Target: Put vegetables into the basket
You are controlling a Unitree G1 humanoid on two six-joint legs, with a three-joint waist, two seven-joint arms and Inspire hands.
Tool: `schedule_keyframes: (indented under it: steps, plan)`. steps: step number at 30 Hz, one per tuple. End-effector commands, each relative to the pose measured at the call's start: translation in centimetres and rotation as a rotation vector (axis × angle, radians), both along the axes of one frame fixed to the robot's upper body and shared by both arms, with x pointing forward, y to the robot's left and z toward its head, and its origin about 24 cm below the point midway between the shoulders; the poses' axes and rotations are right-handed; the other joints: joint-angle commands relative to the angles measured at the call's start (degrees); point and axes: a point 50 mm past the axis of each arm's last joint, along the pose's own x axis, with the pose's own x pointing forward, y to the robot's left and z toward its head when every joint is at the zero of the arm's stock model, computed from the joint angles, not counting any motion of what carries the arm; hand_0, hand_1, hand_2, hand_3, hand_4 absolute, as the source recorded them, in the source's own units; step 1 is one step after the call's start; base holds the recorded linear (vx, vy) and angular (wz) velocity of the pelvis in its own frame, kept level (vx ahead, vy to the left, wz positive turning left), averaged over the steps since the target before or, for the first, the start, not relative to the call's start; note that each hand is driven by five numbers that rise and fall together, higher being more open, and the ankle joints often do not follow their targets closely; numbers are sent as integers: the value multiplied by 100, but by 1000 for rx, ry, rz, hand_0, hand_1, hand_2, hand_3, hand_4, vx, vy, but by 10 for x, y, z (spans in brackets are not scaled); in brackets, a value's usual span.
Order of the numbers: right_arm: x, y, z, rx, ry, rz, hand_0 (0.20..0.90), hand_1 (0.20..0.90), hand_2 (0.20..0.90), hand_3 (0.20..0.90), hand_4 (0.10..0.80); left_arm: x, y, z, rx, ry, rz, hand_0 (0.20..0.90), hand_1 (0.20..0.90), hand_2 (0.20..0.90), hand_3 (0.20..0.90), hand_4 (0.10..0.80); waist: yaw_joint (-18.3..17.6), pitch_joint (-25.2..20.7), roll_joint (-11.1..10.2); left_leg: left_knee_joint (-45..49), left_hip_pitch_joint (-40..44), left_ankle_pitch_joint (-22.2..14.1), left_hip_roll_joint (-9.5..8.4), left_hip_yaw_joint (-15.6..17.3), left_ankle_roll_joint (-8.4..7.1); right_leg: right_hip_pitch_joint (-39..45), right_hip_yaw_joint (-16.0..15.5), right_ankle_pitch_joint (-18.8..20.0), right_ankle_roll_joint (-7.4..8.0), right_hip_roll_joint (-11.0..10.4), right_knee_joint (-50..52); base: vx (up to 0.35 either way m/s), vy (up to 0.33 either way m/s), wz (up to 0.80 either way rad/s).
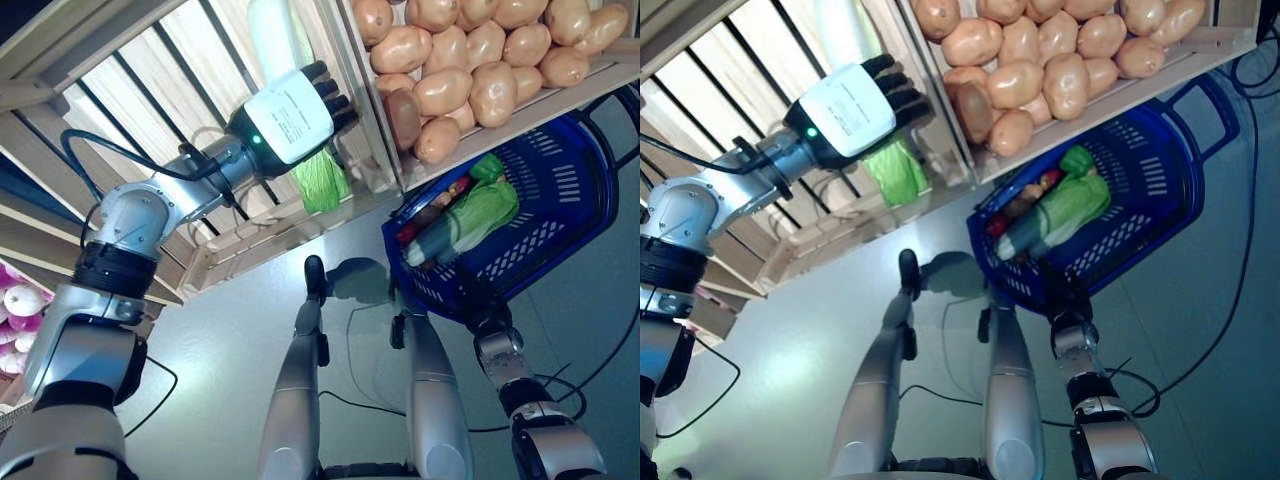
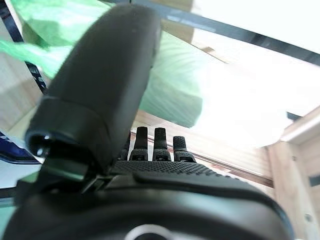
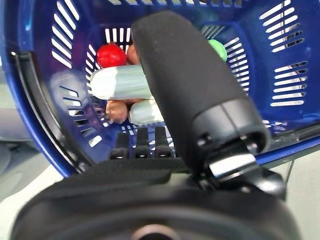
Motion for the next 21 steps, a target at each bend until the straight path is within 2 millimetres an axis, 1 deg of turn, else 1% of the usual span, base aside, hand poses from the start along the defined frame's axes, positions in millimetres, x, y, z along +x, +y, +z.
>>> schedule_keyframes:
  steps: [1,3,6,8,9,10,11,16,18,21]
  plan:
    - [-7,-8,-1,-6,3,-24,900,900,900,900,800,-8,-13,58,-40,-196,-103,900,900,900,900,800,47,-23,-150,400,-457,-204,-176,220,-166,189,-64,500,90,323,-513,0,0,0]
    - [-6,-7,0,-7,5,-24,900,900,900,900,800,-7,-14,56,-41,-196,-95,900,900,900,900,800,42,-23,-155,414,-462,-245,-170,216,-173,182,-51,464,93,336,-498,16,4,0]
    - [-5,-6,2,-10,2,-27,900,900,900,900,800,-4,-11,59,-93,-234,-50,900,900,900,900,800,32,-23,-174,424,-543,-200,-168,213,-166,113,-46,494,78,345,-491,10,3,0]
    - [-7,-7,1,-12,5,-29,900,900,900,900,800,-2,-8,56,-98,-233,-33,900,900,900,900,800,31,-23,-187,450,-531,-250,-160,213,-174,121,-52,445,82,348,-458,16,4,0]
    - [-6,-7,1,-12,6,-32,900,900,900,900,800,1,-4,53,-113,-238,-10,632,632,632,632,621,23,-23,-199,471,-561,-253,-160,195,-182,92,-39,447,81,352,-436,0,0,0]
    - [-6,-7,2,-11,6,-34,900,900,900,900,800,2,-2,51,-129,-250,0,399,399,399,399,466,22,-23,-209,479,-585,-247,-156,188,-180,72,-35,450,78,359,-424,0,0,0]
    - [-6,-6,2,-9,5,-35,900,900,900,900,800,3,0,50,-129,-249,5,300,300,300,300,400,28,-23,-224,453,-578,-248,-142,195,-176,82,-38,429,79,363,-428,0,0,0]
    - [-7,-8,3,-13,-1,-35,900,900,900,900,800,8,14,39,-155,-271,24,300,300,300,300,400,52,-23,-284,455,-628,-220,-139,155,-176,52,-38,461,68,381,-437,0,0,0]
    - [-5,-7,5,-9,-9,-36,900,900,900,900,800,10,24,33,-171,-285,31,300,300,300,300,400,75,-23,-320,453,-627,-216,-129,153,-170,62,-63,463,68,381,-435,-15,-34,0]
    - [-2,-6,10,-10,-14,-34,900,900,900,900,800,12,41,18,-187,-306,36,300,300,300,300,400,103,-23,-341,465,-618,-211,-127,136,-171,83,-99,473,73,363,-435,0,0,0]
